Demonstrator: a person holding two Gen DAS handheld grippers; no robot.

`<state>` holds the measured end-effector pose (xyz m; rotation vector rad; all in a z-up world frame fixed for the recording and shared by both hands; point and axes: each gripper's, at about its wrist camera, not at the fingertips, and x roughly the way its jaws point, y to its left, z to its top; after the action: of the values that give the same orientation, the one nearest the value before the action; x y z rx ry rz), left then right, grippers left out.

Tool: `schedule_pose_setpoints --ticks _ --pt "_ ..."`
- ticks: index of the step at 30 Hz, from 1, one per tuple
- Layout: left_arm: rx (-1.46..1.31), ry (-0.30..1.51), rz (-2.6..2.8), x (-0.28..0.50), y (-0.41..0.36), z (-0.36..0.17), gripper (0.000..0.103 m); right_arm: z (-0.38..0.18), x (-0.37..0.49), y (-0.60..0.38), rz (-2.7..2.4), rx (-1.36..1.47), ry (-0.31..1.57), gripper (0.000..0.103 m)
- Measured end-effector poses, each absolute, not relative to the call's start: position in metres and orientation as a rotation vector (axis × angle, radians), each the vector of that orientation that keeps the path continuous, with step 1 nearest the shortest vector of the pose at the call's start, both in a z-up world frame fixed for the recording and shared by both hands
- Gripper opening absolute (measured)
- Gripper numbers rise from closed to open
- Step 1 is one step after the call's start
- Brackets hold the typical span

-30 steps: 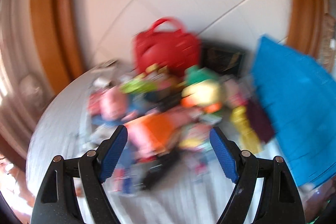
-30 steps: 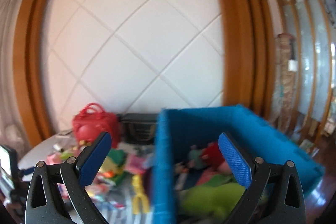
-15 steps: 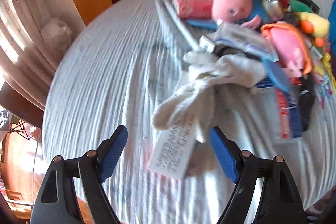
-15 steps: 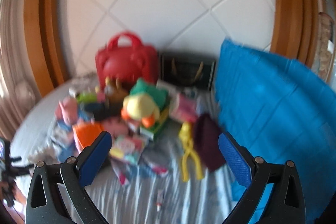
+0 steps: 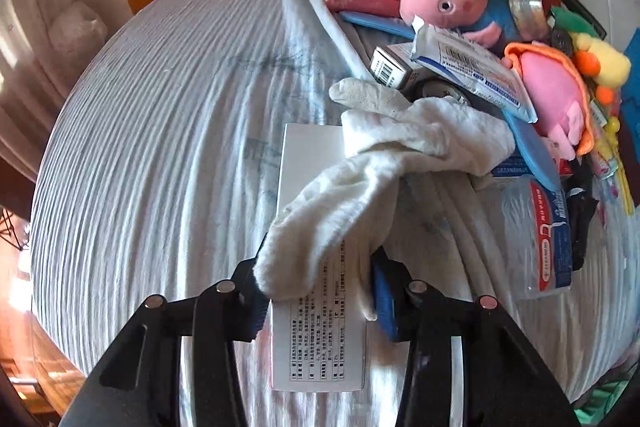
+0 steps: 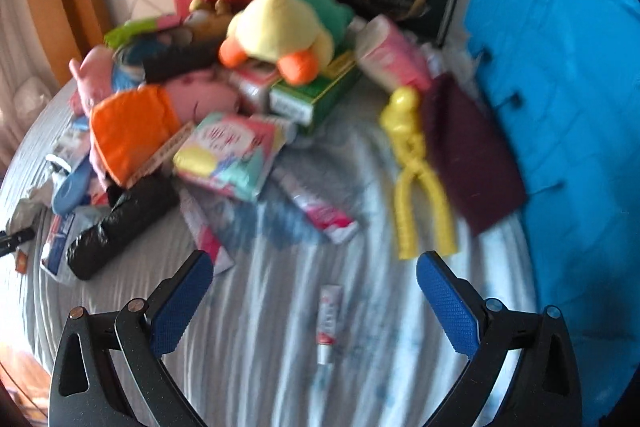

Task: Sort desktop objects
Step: 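Grasp the white box and white glove with the left tool while the right tool grasps a pink-white tube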

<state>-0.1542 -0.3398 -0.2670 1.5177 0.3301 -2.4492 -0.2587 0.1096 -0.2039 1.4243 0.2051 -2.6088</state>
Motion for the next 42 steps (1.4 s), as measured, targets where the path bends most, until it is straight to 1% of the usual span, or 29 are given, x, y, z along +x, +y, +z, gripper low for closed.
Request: schedule_pose_setpoints --ticks 9,12,14,15,16,18,24,26,27,28,29,31,35,40,42 --pt "1.411 0.287 -2.286 -0.108 -0.356 -0.25 0.042 -0.237 -0.28 0.086 -2.483 1.466 0.227 0.103" --pt "1.373 0.343 -2.256 -0.105 -0.373 -0.239 0.042 -0.249 -0.286 0.078 -2.439 1.521 0.279 0.103" --pt "1.318 0.39 -2.282 -0.099 -0.374 -0.226 0.042 -0.253 -0.287 0.071 -2.42 1.513 0.33 0.093" --pt "1.287 0.401 -2.294 -0.097 -0.375 -0.219 0.042 -0.255 -0.288 0.068 -2.411 1.51 0.357 0.079" --pt "1.263 0.404 -2.301 -0.096 -0.374 -0.213 0.042 -0.258 -0.289 0.063 -2.396 1.511 0.385 0.067" --pt "1.224 0.399 -2.316 -0.095 -0.372 -0.2 0.042 -0.264 -0.292 0.055 -2.36 1.519 0.405 0.063" --pt "1.162 0.387 -2.417 -0.115 -0.352 -0.173 0.042 -0.27 -0.302 0.024 -2.297 1.495 0.411 0.057" --pt "1.148 0.378 -2.461 -0.124 -0.341 -0.167 0.042 -0.272 -0.306 0.016 -2.28 1.496 0.402 0.056" --pt "1.142 0.373 -2.482 -0.129 -0.334 -0.163 0.042 -0.273 -0.308 0.012 -2.271 1.497 0.394 0.054" --pt "1.139 0.369 -2.496 -0.133 -0.329 -0.161 0.042 -0.274 -0.309 0.008 -2.267 1.497 0.403 0.043" --pt "1.139 0.361 -2.512 -0.137 -0.323 -0.158 0.042 -0.275 -0.31 0.004 -2.272 1.491 0.414 0.042" --pt "1.148 0.354 -2.532 -0.145 -0.311 -0.154 0.042 -0.275 -0.313 0.0 -2.26 1.498 0.397 0.019" --pt "1.141 0.338 -2.597 -0.154 -0.287 -0.139 0.042 -0.263 -0.309 0.004 -2.267 1.496 0.291 0.018" --pt "1.097 0.23 -2.694 -0.165 -0.247 -0.112 0.042 -0.208 -0.287 0.03 -2.36 1.363 0.17 0.018" --pt "1.079 0.224 -2.74 -0.17 -0.233 -0.102 0.042 -0.181 -0.277 0.044 -2.412 1.289 0.123 0.018"
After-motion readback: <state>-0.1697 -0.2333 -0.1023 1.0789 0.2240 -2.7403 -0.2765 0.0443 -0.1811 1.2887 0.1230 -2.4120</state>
